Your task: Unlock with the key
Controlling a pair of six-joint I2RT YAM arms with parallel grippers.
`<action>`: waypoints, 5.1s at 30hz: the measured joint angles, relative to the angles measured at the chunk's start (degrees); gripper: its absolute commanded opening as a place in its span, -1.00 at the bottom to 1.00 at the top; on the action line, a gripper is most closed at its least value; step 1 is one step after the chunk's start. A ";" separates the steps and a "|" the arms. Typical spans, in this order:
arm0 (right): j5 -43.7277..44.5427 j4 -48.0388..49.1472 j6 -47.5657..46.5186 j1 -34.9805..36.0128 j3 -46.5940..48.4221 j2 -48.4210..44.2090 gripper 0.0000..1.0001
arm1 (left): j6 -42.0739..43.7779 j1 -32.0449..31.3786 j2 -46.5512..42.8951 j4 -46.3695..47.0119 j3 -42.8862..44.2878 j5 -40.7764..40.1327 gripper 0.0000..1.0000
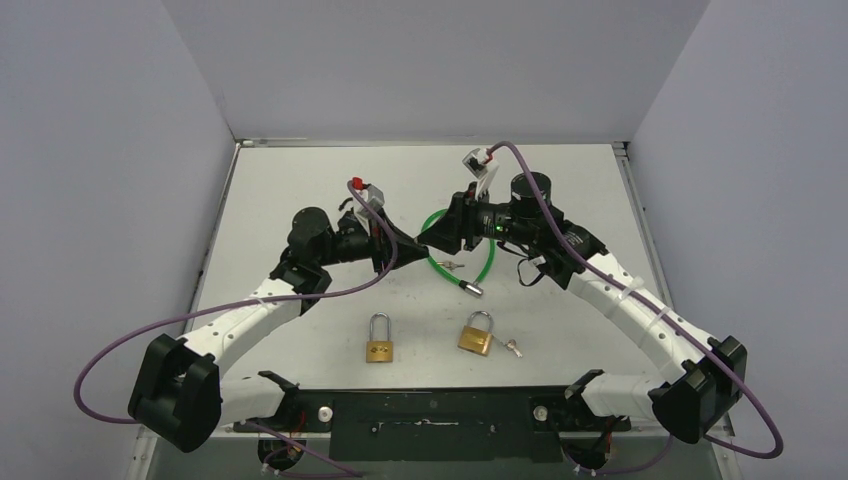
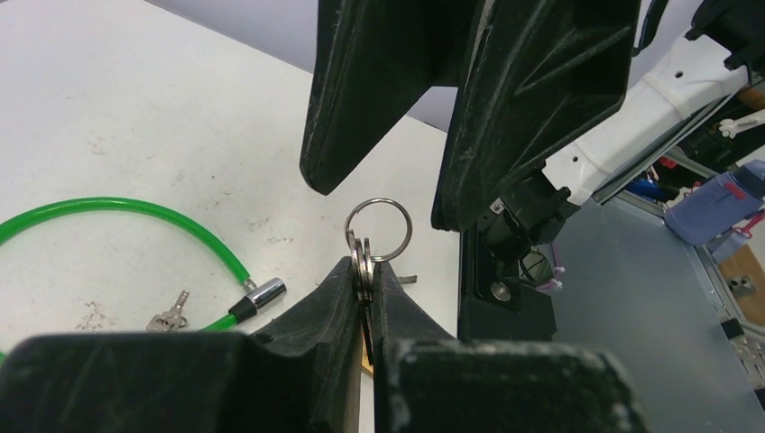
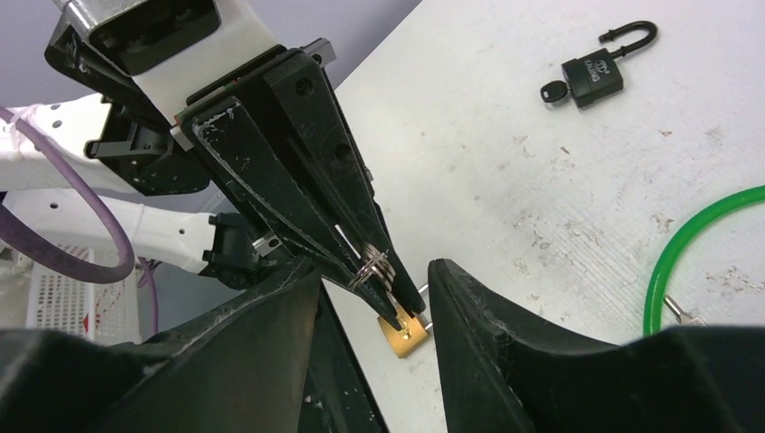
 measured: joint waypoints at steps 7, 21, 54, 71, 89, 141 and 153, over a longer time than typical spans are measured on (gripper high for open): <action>-6.43 -0.52 -1.09 0.00 1.66 2.62 -0.21 | 2.08 0.00 0.00 -2.95 2.05 4.50 -1.00; -10.71 4.94 1.68 -0.61 -1.14 2.71 -1.00 | 3.32 0.55 0.74 -5.62 4.70 8.94 0.07; 2.14 45.00 29.38 -5.25 -7.76 -1.36 -1.00 | -32.61 4.09 -3.06 15.50 7.58 -22.53 0.02; 0.61 47.43 34.16 -5.25 -7.76 0.70 -1.00 | -36.28 4.09 1.64 14.95 12.72 -11.76 -1.00; -3.91 35.85 24.85 -11.17 -5.09 -1.18 0.48 | -20.76 4.04 -1.09 2.89 17.55 -8.52 -1.00; -22.14 -1.88 -8.57 -7.28 9.57 3.10 -1.00 | -0.46 5.22 -2.45 -20.74 22.80 1.07 0.93; -17.16 4.13 -3.32 -9.49 -1.31 0.52 -1.00 | 2.71 15.82 -13.51 -33.97 12.83 -32.04 0.95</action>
